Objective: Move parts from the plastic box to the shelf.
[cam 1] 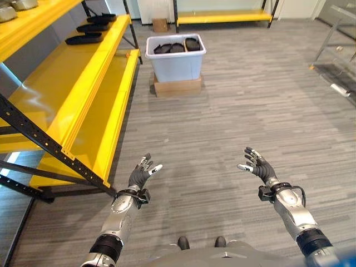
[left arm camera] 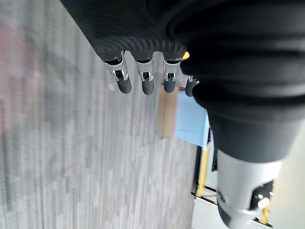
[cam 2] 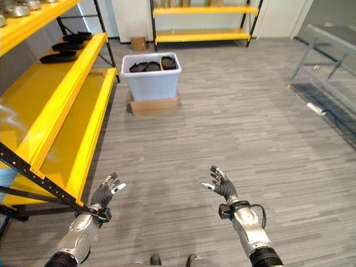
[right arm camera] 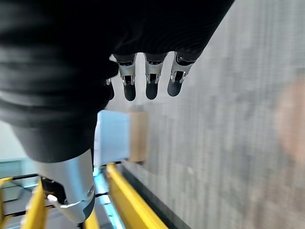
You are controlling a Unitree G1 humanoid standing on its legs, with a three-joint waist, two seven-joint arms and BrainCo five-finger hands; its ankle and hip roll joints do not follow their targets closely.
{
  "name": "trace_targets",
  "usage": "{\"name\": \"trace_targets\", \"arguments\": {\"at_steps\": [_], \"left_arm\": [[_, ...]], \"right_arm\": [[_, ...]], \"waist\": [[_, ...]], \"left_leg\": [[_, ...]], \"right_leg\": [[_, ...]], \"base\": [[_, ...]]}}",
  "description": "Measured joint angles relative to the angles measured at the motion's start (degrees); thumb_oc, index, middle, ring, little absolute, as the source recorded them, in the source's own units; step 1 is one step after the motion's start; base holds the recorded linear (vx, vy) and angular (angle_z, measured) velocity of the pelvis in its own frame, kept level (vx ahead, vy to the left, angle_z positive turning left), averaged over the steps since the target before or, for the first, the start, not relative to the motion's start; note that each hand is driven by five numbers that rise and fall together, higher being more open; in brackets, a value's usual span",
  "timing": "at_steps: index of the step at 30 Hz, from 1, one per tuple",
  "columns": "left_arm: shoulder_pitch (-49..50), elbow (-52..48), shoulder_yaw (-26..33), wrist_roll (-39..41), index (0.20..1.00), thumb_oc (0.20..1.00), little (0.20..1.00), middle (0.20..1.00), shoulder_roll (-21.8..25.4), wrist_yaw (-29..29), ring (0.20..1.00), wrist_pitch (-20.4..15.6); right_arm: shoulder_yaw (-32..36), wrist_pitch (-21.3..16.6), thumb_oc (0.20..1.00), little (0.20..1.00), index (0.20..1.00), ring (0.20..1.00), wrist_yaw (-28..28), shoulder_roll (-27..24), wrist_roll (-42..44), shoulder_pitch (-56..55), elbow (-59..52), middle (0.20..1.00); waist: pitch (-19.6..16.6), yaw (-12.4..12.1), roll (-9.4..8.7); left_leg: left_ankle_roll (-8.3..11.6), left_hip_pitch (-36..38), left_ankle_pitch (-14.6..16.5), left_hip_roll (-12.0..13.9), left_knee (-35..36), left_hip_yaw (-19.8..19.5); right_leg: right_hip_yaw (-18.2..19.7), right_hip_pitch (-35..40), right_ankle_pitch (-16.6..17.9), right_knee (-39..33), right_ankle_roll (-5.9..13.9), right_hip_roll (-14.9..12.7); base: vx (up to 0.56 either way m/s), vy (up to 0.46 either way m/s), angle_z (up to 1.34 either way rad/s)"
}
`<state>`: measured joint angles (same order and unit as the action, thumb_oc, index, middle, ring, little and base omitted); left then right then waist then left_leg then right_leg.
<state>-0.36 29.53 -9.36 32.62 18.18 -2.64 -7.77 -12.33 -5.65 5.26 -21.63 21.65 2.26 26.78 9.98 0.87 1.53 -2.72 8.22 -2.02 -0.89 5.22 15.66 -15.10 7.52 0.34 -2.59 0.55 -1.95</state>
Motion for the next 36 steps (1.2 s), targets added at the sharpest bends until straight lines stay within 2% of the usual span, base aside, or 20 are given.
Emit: {"name": "trace_targets", "arguments": {"at_steps": [2, 4, 5, 10, 11, 22, 36], "left_arm": [[-0.06, 0.0, 0.06, -0.01, 1.0, 1.0, 1.0, 1.0, 0.01, -0.04, 1.0, 0.1], [-0.11, 0.04, 0.38, 1.82, 1.0, 1.0, 1.0, 1.0, -0.52, -1.1, 1.0, 2.46], [-0.11, 0.14, 0.37, 1.67, 1.0, 1.0, 1.0, 1.0, -0.9, -1.08, 1.0, 2.56], [0.26, -1.77, 0.49, 1.67, 1.0, 1.0, 1.0, 1.0, -1.19, -0.5, 1.0, 2.09], [0.25, -1.76, 0.51, 1.63, 1.0, 1.0, 1.0, 1.0, -1.18, 0.65, 1.0, 2.09], [0.96, -1.65, 0.53, 1.65, 1.0, 1.0, 1.0, 1.0, -1.19, 0.74, 1.0, 2.07], [1.1, -1.65, 0.64, 1.74, 1.0, 1.0, 1.0, 1.0, -1.2, 1.3, 1.0, 2.6]], "right_arm": [[-0.06, 0.07, 1.0, 1.0, 1.0, 1.0, 0.11, 0.0, 0.01, 0.01, 0.0, 1.0], [-0.03, 0.23, 1.0, 1.0, 1.0, 1.0, 0.37, -0.01, 0.03, 0.19, 0.0, 1.0], [-0.06, 0.24, 1.0, 1.0, 1.0, 1.0, 0.24, 0.0, 0.01, 0.23, 0.0, 1.0], [-0.04, 0.38, 1.0, 1.0, 1.0, 1.0, -0.25, 0.01, -0.04, 0.1, -1.26, 1.0], [-0.01, 0.91, 1.0, 1.0, 1.0, 1.0, -0.85, 0.01, -0.42, 0.1, -1.29, 1.0], [0.41, 1.09, 1.0, 1.0, 1.0, 1.0, -1.62, 0.02, 0.96, 0.22, -0.96, 1.0], [0.41, 1.13, 1.0, 1.0, 1.0, 1.0, -1.61, 0.23, 1.63, 0.13, -0.96, 1.0]], "waist": [[0.24, -0.03, 0.03], [0.83, -0.11, 0.0], [0.87, -0.13, -0.02], [1.32, -0.07, 0.06], [1.74, -0.01, 0.24], [2.41, -0.18, 0.11], [2.33, -0.14, 0.15]], "left_leg": [[0.0, 0.19, 0.0, 0.0, 0.0, 0.0], [0.06, 1.04, 0.04, 0.0, 0.06, -0.12], [0.07, 1.12, 0.05, 0.05, 0.07, -0.17], [0.39, 1.64, 0.27, 0.28, 0.2, -0.33], [0.94, 1.62, 0.65, 0.31, 0.39, -0.39], [0.51, 1.43, 0.29, 0.29, 0.11, -0.52], [0.91, 2.45, 0.55, 0.28, 0.39, -0.6]], "right_leg": [[-0.02, 0.63, 0.28, -0.87, 0.05, 0.12], [-0.14, 2.46, 0.7, -2.72, 0.48, 0.38], [-0.17, 2.55, 0.69, -2.72, 0.48, 0.45], [-0.21, 3.0, 0.42, -2.9, 0.73, 0.65], [-0.2, 2.99, 0.44, -2.89, 0.72, 0.65], [-0.45, 2.88, 0.84, -2.7, 0.53, 0.64], [-0.54, 3.98, 0.64, -2.7, 0.79, 0.62]], "base": [[0.0, 0.0, 0.0], [0.01, 0.004, 0.02], [0.02, 0.01, 0.03], [0.0, 0.0, 0.0], [0.0, 0.0, 0.0], [0.01, 0.018, 0.01], [0.02, 0.013, 0.0]]}}
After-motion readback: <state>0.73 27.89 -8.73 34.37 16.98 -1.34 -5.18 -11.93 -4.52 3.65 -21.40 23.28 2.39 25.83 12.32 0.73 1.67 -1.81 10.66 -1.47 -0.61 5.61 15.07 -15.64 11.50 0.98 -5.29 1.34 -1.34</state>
